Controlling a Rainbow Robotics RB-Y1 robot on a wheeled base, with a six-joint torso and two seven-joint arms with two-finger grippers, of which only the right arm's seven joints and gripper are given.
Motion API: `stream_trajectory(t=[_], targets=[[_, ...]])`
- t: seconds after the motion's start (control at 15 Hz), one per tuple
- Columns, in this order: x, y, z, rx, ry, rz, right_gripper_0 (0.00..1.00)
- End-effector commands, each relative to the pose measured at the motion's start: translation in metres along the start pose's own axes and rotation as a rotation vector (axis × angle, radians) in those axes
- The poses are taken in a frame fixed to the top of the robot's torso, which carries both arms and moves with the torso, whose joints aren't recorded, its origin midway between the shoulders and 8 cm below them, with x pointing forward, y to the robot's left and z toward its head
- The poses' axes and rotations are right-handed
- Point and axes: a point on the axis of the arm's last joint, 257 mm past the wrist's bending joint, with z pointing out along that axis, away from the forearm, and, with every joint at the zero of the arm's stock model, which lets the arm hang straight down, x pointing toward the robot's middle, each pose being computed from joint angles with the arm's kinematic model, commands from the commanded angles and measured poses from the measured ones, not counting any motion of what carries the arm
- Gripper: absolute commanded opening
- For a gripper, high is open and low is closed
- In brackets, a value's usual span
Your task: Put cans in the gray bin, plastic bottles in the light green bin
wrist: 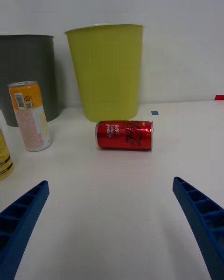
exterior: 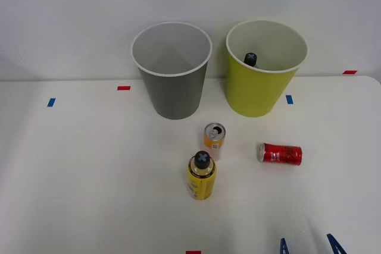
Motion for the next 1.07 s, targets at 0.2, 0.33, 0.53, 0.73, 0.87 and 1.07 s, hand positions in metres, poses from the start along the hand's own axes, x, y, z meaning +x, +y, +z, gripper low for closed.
stream_trajectory(t=[0.2,0.33,0.53,0.73,0.87,1.07], targets=[[-0.0121,-0.0003,-0.0039,-0.003,-0.010,-0.021,0.91],[-0.0127,0.0000,-0.0040,-0.006,-0.010,-0.025,0.91],[-0.0134,-0.0008,-0.0032,-0.006,-0.012,-0.035,0.91],[-0.0134,-0.0008,-0.0032,-0.006,-0.012,-0.035,0.91],[-0.0134,-0.0008,-0.0032,-0.006,-0.012,-0.035,0.91],[-0.0134,-0.0008,-0.0032,-0.006,-0.012,-0.035,0.91]])
